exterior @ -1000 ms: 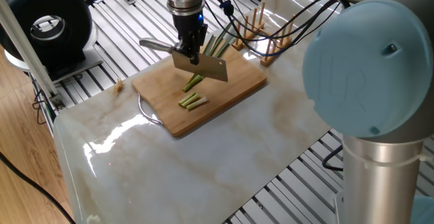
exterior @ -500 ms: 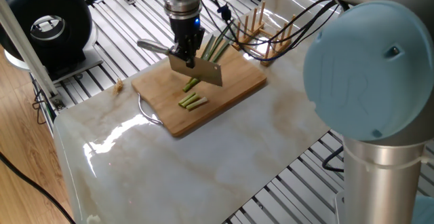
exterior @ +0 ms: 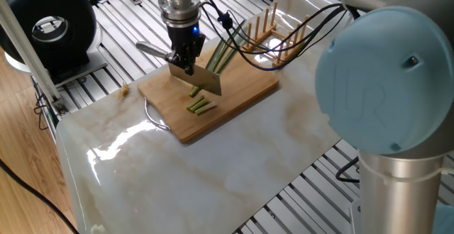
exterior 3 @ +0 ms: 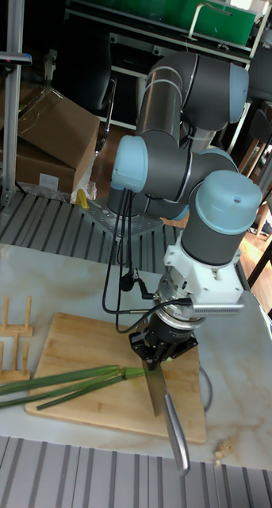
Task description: Chop the green garlic
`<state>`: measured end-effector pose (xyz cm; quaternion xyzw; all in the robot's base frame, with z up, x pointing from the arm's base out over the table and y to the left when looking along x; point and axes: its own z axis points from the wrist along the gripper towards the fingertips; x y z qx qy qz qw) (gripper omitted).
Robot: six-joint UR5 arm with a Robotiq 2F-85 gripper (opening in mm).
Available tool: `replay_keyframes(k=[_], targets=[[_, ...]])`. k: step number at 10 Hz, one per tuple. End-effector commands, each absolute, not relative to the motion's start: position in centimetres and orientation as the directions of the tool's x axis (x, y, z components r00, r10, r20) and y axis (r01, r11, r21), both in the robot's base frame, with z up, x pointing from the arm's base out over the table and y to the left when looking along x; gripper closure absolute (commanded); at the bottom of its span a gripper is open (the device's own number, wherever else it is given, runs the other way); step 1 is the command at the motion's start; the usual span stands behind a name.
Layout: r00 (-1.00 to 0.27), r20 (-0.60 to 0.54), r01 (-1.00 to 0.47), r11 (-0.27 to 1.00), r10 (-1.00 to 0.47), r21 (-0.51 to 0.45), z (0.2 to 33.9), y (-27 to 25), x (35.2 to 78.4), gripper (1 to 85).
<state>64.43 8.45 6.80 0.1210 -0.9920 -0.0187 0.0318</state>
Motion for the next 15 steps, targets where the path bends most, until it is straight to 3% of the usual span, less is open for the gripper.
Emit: replay_keyframes(k=[1,9,15], targets=[[-0.962,0.065,-0.259,0.963,-0.263,0.075,8.2,7.4,64.4,84.3],[-0.947,0.01,-0.322,0.947,-0.322,-0.009,8.5,3.1,65.1,84.3],[-0.922,-0.051,-0.385,0.922,-0.383,0.032,6.5,4.2,65.3,84.3]])
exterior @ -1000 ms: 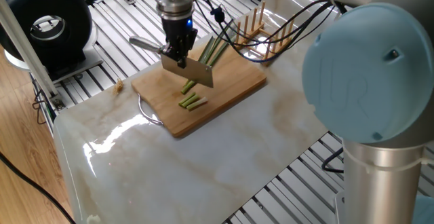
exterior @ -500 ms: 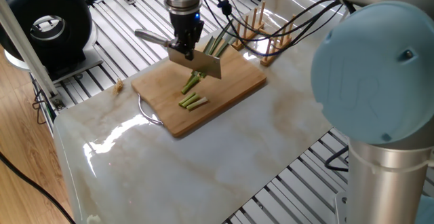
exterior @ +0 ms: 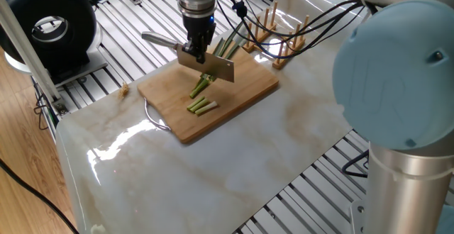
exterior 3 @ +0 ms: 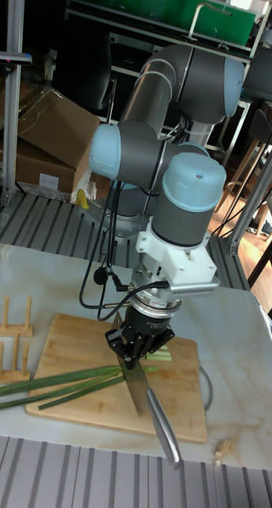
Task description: Chop the green garlic
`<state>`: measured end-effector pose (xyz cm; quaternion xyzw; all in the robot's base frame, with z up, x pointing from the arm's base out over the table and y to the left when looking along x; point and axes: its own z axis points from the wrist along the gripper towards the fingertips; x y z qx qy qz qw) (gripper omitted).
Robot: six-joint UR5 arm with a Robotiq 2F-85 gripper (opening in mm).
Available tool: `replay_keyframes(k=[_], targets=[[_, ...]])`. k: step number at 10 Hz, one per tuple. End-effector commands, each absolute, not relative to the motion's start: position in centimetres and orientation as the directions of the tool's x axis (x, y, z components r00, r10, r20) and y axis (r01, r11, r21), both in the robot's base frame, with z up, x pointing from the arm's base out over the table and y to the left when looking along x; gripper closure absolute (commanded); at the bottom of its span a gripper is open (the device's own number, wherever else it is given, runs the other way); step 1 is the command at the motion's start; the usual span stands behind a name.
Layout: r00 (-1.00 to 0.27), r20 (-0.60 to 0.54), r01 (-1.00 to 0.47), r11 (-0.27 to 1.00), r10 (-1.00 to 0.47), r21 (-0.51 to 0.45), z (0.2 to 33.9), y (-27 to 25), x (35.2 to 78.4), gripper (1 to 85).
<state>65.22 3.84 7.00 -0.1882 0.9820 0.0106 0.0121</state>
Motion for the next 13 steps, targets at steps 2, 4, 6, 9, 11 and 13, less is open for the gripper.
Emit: replay_keyframes(k=[2,4,6,9,11,13], targets=[[-0.921,-0.051,-0.388,0.921,-0.385,0.045,6.8,4.5,64.9,84.3],[-0.921,-0.052,-0.388,0.92,-0.385,0.051,7.2,4.6,64.6,84.3],[-0.921,-0.055,-0.389,0.919,-0.386,0.06,7.4,4.8,64.5,84.3],[-0.917,-0.061,-0.398,0.916,-0.395,0.047,6.5,4.4,65.1,84.3],[-0.914,-0.071,-0.403,0.914,-0.399,0.053,6.3,4.6,65.3,84.3],[-0.91,-0.082,-0.411,0.908,-0.405,0.077,6.2,5.3,65.4,84.3]])
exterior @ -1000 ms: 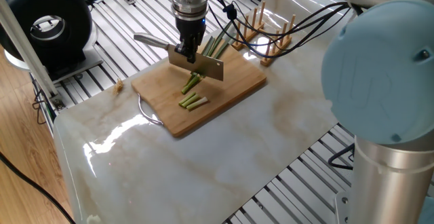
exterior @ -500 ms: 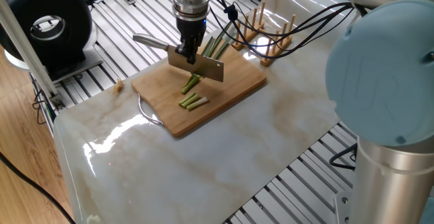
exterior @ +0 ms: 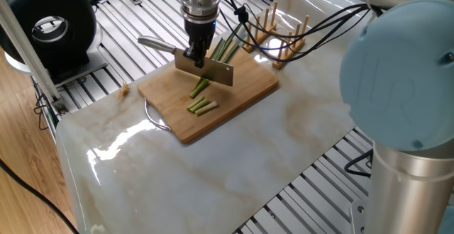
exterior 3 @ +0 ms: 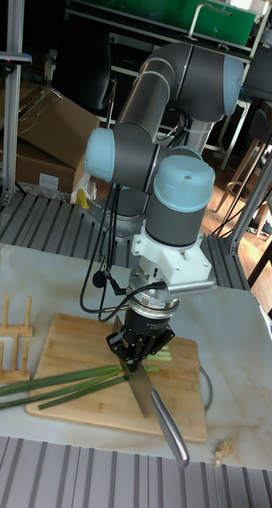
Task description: Chop the green garlic
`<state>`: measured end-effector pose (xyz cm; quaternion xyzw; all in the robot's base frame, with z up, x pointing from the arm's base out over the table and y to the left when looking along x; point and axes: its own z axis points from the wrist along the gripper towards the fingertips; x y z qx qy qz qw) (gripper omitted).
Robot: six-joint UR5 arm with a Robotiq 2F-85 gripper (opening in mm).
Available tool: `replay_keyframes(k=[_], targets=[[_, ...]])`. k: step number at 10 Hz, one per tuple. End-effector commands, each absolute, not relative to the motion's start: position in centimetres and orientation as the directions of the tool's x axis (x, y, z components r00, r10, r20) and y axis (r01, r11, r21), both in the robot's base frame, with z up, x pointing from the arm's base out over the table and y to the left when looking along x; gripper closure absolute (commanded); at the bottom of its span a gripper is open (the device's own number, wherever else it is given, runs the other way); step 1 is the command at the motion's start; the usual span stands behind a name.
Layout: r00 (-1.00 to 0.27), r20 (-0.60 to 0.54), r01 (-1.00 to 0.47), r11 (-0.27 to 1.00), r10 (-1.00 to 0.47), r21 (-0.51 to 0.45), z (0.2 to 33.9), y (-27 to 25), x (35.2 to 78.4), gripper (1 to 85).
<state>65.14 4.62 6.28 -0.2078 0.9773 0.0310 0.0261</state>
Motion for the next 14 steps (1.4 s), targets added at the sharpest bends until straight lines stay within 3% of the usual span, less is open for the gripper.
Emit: replay_keyframes(k=[1,6,10,14], targets=[[-0.909,-0.09,-0.414,0.906,-0.407,0.089,6.3,5.7,65.4,84.3],[-0.9,-0.11,-0.431,0.899,-0.421,0.081,5.4,6.2,66.5,84.3],[-0.883,-0.108,-0.466,0.881,-0.457,0.08,8.0,5.3,66.7,84.3],[-0.866,-0.138,-0.495,0.863,-0.481,0.098,7.1,6.6,67.4,84.3]])
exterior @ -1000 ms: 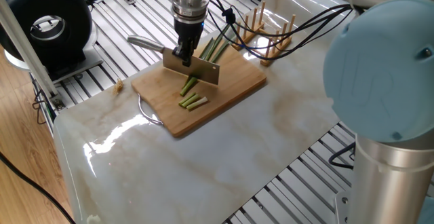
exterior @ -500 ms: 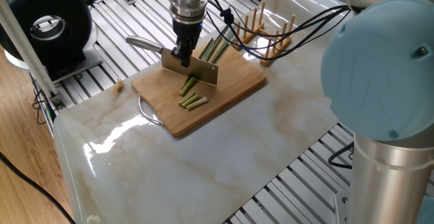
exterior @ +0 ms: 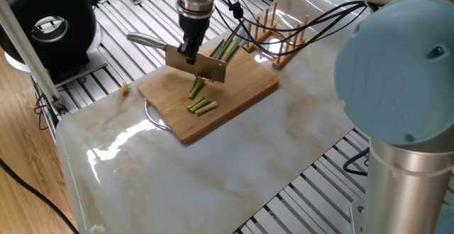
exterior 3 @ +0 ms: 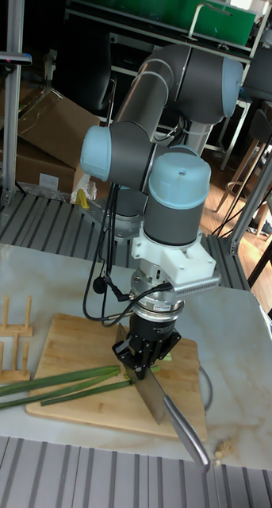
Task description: Chop the green garlic
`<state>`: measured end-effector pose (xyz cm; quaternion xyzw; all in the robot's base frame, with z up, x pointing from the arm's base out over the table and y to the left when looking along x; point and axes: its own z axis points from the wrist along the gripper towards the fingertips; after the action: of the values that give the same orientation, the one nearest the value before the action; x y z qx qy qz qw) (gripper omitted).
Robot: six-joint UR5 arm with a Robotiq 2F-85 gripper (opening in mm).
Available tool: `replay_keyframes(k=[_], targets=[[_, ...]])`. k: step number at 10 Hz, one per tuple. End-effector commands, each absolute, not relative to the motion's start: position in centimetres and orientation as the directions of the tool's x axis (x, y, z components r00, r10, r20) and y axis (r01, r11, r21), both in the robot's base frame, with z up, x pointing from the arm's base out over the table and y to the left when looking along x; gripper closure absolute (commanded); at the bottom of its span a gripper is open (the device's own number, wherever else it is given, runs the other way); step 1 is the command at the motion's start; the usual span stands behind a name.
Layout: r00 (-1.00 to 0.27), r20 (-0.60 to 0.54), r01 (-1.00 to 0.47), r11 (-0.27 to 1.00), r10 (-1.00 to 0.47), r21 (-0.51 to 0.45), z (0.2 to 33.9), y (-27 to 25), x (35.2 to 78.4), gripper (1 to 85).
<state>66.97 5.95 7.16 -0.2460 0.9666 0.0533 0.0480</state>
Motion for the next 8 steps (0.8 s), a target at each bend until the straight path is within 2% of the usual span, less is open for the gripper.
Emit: replay_keyframes(k=[1,8], targets=[[-0.866,-0.135,-0.495,0.864,-0.482,0.093,6.9,6.6,67.3,84.3],[-0.871,-0.136,-0.484,0.871,-0.472,0.078,5.8,6.2,67.8,84.3]])
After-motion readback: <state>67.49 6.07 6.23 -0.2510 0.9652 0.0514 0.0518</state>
